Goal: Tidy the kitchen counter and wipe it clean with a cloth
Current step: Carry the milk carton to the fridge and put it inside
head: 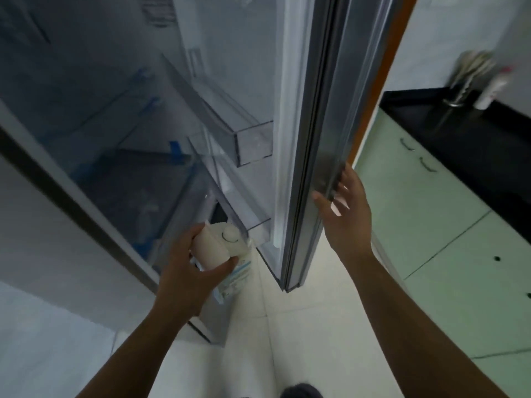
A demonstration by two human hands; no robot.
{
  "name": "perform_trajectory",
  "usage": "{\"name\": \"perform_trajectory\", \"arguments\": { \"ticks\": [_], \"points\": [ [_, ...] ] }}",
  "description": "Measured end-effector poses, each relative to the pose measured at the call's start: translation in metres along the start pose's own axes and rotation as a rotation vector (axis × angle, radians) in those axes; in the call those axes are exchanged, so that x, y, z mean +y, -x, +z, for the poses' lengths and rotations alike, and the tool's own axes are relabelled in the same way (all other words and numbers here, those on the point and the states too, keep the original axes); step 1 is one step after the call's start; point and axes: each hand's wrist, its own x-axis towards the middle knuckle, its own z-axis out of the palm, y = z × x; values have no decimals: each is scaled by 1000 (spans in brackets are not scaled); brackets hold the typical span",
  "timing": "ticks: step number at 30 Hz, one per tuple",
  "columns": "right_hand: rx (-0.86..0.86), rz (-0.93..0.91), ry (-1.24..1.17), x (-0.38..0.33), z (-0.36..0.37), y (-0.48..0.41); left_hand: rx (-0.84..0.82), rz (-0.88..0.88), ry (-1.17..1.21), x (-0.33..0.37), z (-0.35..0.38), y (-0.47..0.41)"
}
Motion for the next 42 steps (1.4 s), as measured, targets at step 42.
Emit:
{"name": "perform_trajectory", "arguments": {
  "ticks": [42],
  "points": [
    [-62,43,89,145,-115,-299,91,154,10,127,240,-240]
  ]
}}
